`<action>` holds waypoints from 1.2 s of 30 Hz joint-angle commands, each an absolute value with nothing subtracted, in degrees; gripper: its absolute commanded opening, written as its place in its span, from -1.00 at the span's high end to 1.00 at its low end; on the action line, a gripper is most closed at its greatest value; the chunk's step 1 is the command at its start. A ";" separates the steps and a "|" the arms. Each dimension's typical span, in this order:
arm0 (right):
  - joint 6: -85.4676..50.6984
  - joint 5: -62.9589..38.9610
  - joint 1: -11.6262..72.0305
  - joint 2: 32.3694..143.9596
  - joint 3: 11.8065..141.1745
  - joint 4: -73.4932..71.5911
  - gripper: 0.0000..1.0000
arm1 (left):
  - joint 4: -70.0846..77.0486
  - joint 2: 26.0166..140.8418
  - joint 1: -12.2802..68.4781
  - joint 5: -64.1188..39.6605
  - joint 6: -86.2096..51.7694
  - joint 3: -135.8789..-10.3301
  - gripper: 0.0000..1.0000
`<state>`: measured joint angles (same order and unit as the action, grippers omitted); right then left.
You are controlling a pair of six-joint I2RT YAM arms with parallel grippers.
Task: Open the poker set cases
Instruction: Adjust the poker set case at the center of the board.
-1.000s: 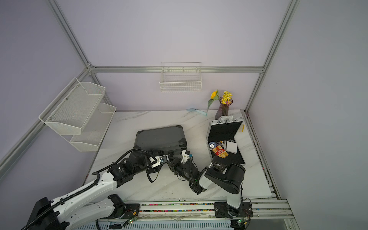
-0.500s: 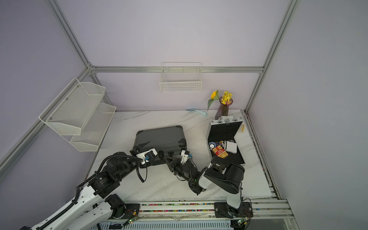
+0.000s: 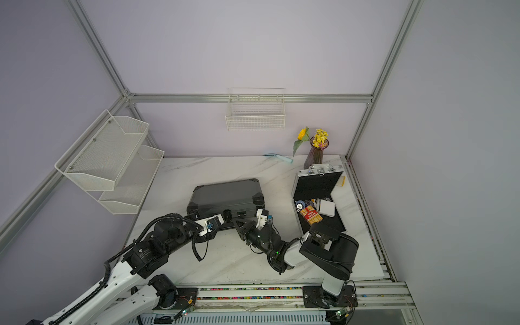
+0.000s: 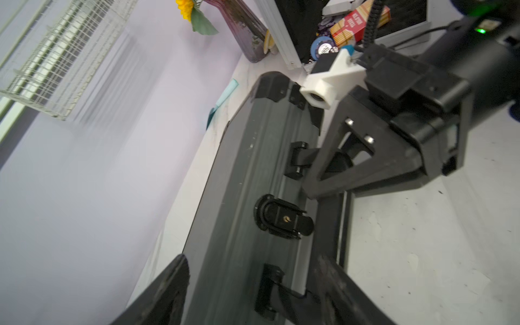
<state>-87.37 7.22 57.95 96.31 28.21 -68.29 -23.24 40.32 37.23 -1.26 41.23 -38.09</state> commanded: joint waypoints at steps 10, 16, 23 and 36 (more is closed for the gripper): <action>-75.06 0.76 58.45 83.45 41.30 -73.38 1.00 | -31.93 46.81 42.14 -1.95 47.11 -48.07 -0.33; -75.24 0.26 58.36 83.26 41.71 -73.16 1.00 | -28.93 51.43 42.82 2.80 49.90 -50.88 -0.18; -73.28 1.48 58.37 78.91 40.40 -71.60 1.00 | -28.43 52.93 44.19 8.18 53.52 -49.76 -0.07; -72.51 2.10 58.27 75.46 39.99 -70.40 1.00 | -22.62 54.82 46.97 19.78 58.27 -46.94 0.29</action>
